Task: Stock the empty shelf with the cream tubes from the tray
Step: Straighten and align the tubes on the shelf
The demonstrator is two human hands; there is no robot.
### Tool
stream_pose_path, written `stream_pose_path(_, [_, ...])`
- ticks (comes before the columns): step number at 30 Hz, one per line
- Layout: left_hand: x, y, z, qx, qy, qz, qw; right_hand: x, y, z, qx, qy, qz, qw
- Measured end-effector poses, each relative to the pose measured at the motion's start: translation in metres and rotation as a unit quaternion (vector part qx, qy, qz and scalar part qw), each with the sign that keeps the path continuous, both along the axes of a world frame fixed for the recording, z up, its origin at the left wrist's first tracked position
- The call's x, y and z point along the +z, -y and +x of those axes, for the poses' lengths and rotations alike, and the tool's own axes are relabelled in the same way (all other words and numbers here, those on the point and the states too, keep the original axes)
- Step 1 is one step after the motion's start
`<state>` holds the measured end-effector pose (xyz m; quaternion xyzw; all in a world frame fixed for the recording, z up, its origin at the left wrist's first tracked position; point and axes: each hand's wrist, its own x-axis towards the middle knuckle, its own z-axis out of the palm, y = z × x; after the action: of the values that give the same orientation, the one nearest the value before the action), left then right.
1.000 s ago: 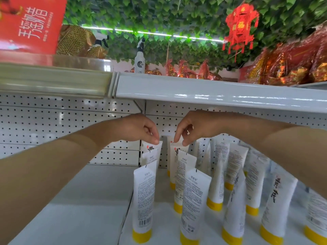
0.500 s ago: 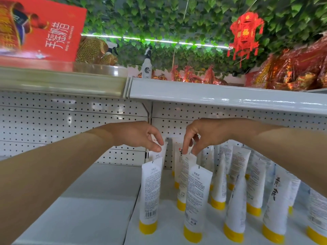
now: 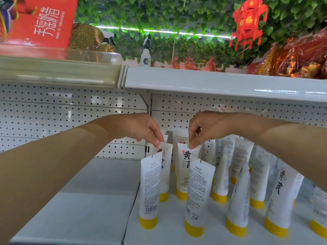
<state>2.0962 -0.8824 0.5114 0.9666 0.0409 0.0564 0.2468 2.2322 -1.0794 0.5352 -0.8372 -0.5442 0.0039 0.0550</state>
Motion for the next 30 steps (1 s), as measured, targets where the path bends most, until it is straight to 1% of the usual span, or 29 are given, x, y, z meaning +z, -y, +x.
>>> stream_pose_path(3, [-0.004, 0.001, 0.003, 0.023, 0.048, 0.061, 0.997, 0.001, 0.000, -0.001, -0.001, 0.000, 0.002, 1.000])
stream_pose_path(6, [-0.006, 0.003, 0.004, 0.036, 0.072, 0.078, 0.994, 0.001, -0.002, -0.004, -0.004, 0.004, 0.003, 1.000])
stream_pose_path(14, [-0.001, 0.018, 0.003, 0.060, 0.071, 0.150, 0.984, 0.004, -0.002, -0.010, -0.014, 0.023, -0.019, 0.999])
stream_pose_path(20, [-0.002, 0.017, 0.005, 0.057, 0.072, 0.151, 0.984, 0.003, -0.003, -0.011, -0.013, 0.021, -0.023, 0.999])
stream_pose_path(26, [-0.003, 0.006, 0.004, 0.059, 0.056, 0.115, 0.990, 0.002, -0.002, -0.010, -0.007, 0.014, -0.015, 1.000])
stream_pose_path(30, [-0.002, 0.009, 0.005, 0.053, 0.049, 0.127, 0.989, 0.002, -0.004, -0.010, -0.008, 0.022, -0.023, 0.999])
